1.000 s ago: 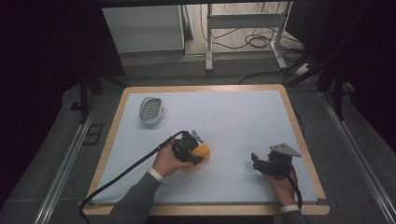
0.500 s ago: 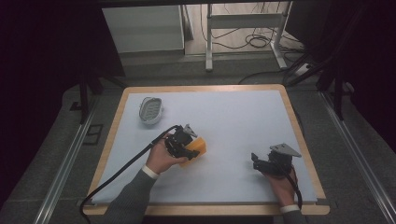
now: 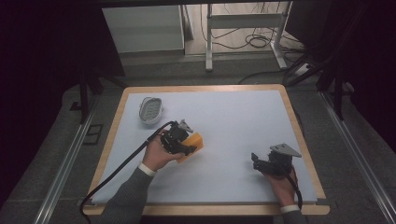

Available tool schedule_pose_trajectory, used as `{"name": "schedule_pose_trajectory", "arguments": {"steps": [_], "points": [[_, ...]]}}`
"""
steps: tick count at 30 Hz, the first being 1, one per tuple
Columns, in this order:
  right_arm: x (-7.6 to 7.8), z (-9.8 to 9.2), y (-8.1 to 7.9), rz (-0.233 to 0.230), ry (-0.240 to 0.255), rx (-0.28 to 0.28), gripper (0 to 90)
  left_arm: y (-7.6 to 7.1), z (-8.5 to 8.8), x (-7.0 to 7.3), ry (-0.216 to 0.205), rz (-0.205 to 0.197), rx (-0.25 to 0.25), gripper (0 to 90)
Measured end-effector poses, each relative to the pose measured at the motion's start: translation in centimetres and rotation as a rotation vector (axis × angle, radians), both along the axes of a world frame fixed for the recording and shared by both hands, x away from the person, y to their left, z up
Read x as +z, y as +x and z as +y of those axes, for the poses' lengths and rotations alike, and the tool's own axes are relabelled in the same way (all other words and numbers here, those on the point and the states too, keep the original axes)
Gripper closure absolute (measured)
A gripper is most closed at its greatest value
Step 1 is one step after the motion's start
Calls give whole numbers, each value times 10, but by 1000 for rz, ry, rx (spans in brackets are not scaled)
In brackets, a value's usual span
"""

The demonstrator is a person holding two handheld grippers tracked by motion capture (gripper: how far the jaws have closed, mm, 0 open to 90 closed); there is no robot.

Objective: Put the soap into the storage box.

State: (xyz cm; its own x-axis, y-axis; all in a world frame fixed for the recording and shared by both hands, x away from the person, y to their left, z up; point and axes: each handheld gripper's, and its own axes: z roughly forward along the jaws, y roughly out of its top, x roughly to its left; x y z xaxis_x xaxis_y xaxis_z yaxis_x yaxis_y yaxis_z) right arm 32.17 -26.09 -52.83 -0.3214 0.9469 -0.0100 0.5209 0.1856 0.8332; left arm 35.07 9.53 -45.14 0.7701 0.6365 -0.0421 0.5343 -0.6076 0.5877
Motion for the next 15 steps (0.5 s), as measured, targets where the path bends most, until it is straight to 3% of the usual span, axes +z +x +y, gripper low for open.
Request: {"name": "schedule_pose_trajectory", "arguments": {"steps": [15], "points": [[0,0,0,-1,1,0,90,7,20,4,-18,-4,36,613]]}}
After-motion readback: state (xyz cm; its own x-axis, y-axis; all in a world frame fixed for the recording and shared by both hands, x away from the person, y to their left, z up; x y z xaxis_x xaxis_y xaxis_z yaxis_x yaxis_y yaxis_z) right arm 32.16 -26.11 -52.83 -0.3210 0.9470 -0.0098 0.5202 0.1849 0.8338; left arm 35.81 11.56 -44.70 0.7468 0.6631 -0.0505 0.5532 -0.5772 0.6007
